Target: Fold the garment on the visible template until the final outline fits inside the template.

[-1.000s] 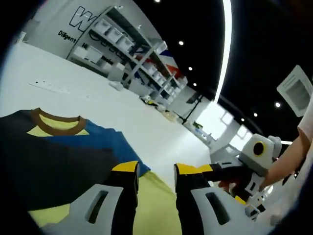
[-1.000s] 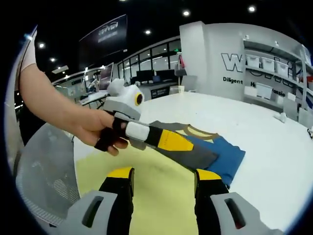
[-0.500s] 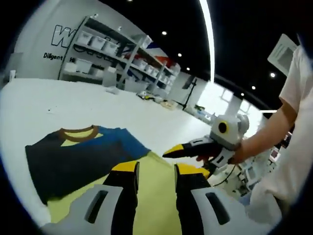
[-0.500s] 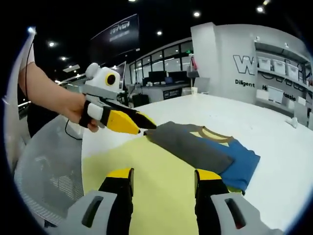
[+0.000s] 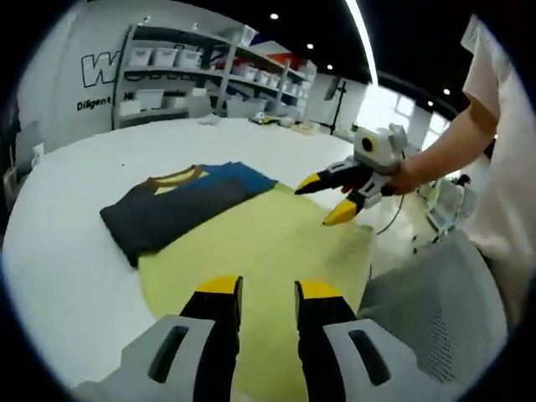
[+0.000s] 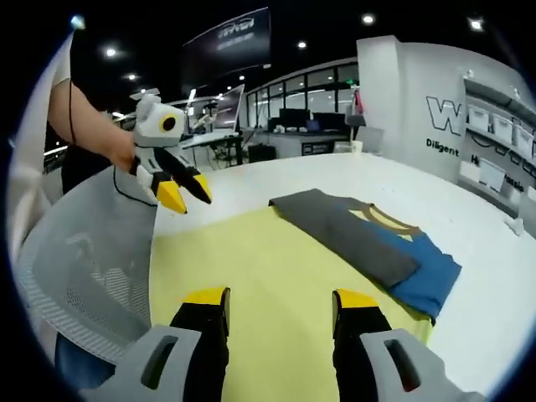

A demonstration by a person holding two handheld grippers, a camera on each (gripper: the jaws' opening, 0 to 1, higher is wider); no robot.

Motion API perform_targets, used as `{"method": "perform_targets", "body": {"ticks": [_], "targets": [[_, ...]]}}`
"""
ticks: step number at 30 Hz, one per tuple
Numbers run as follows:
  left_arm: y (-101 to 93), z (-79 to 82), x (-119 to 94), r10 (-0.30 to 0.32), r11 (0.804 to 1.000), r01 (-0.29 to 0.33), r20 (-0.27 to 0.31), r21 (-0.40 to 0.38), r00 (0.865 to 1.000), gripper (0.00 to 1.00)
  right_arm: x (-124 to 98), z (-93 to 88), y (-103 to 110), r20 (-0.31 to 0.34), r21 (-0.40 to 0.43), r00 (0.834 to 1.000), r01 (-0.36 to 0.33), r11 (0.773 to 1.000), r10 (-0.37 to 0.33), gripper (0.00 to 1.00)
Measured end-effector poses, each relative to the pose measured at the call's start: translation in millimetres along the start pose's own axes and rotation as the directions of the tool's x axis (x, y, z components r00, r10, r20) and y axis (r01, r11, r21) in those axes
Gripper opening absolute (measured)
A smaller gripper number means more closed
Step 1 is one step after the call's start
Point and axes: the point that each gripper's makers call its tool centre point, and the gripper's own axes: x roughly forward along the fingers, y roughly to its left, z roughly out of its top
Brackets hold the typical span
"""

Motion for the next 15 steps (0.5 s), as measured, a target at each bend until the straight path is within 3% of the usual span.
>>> {"method": "perform_targets", "body": {"ticks": [6,11,15], "targets": [[-3.1,-30.0,-7,-0.006,0.998,0.012,-0.092,0.061,0.996,0.22,-15,-12.1,8,-0.018,-0.031,1.000,-0.023,0.999,0.023,0.45],[-12.0,-48.0,-11,-0.039,0.993,0.057,-0.156,0.107,0.987,0.21,-30,-26.9,19,-0.040,-0.046,0.998,-0.047,0.998,0.045,0.45],[-18.5,-72.1,-15,-0.061,0.970,0.119,-0.263,0.212,0.963,0.21,-41,-43.8,29,-0.075,-0.065,0.995,-0.071,0.995,0.066,0.45]]}}
